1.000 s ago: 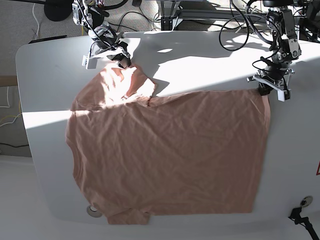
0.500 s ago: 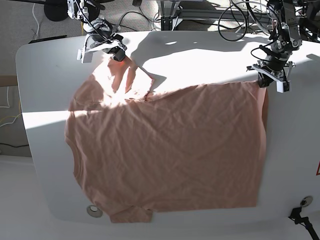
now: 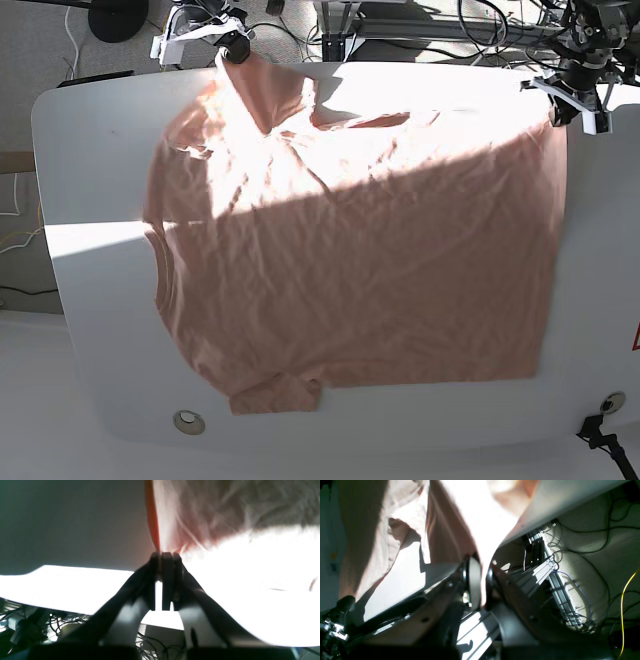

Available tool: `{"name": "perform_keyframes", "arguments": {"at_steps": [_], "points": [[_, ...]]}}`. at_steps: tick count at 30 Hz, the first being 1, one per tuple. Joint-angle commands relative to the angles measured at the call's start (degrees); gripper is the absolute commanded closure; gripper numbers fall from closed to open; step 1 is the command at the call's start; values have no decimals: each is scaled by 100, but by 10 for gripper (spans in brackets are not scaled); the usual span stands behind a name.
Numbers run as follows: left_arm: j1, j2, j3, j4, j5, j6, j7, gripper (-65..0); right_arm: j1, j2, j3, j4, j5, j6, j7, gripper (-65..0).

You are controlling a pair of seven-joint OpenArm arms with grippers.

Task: Fold the T-shirt properly
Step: 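Pull the grasped shirt edges toward the robot to straighten the shirt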

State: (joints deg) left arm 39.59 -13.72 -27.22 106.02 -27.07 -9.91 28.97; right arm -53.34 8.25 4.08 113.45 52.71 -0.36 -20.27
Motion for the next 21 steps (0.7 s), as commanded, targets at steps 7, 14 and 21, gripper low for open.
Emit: {"name": "perform_keyframes", "arguments": {"at_steps": [7, 14, 21], "points": [[-509, -48, 37, 277, -58, -7, -115, 0, 609, 243, 19, 158, 52, 137, 142, 0], [-1573, -48, 467, 233, -23, -7, -106, 0, 1840, 375, 45, 141, 61, 137, -465, 0], [-2513, -48, 678, -153, -14, 2, 316, 0, 3079, 366, 45, -79, 61, 137, -966, 0]]}}
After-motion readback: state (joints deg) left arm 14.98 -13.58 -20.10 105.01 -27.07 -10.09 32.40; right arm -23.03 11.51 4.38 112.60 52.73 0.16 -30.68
